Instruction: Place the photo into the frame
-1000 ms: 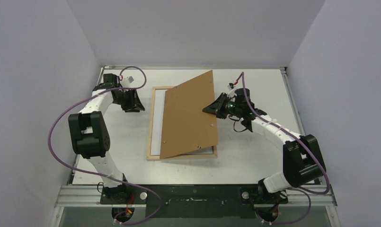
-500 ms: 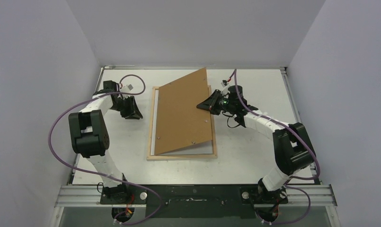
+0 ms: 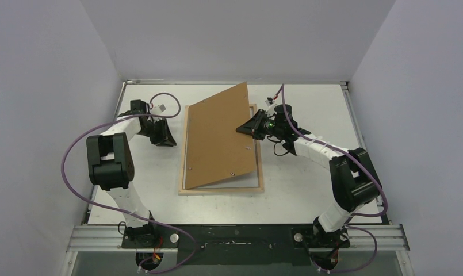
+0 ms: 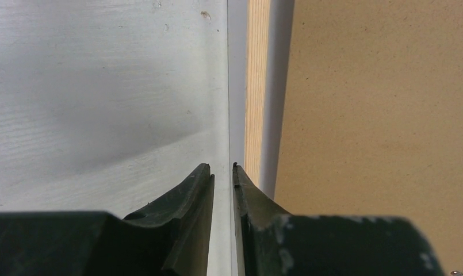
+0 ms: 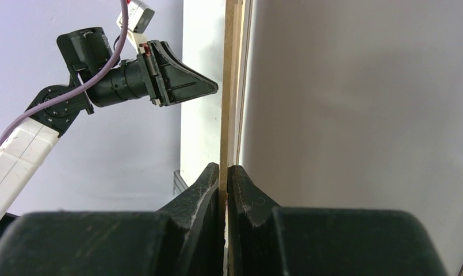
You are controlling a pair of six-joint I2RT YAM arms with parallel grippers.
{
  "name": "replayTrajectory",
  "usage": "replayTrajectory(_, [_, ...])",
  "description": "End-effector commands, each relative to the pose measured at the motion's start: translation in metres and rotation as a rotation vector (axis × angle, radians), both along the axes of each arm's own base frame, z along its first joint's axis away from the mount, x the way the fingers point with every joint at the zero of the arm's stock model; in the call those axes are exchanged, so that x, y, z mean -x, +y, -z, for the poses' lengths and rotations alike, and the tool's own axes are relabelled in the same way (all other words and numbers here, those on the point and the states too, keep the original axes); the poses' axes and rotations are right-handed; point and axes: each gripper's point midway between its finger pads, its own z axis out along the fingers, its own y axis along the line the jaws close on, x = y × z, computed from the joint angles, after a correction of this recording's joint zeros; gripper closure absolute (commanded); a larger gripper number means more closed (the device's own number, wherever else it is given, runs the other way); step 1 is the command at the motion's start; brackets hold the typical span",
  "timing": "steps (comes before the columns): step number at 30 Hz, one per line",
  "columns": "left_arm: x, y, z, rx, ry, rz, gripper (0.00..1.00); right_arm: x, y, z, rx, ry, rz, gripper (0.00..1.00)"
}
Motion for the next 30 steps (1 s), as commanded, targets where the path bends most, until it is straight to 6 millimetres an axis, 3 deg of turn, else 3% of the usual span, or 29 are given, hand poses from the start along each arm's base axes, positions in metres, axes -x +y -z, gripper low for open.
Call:
replayTrajectory(1, [-0.009, -0.006, 0.001, 0.01, -0.037, 0.004, 0.83, -0.012, 0.012, -0.044, -0.094, -0.145, -0.023, 0.95])
replayTrajectory(30, [-0.007, -0.028, 0.008, 0.006, -0.026, 0.047, 0.88, -0.006, 0.009, -0.007, -0.063, -0.075, -0.009, 0.95])
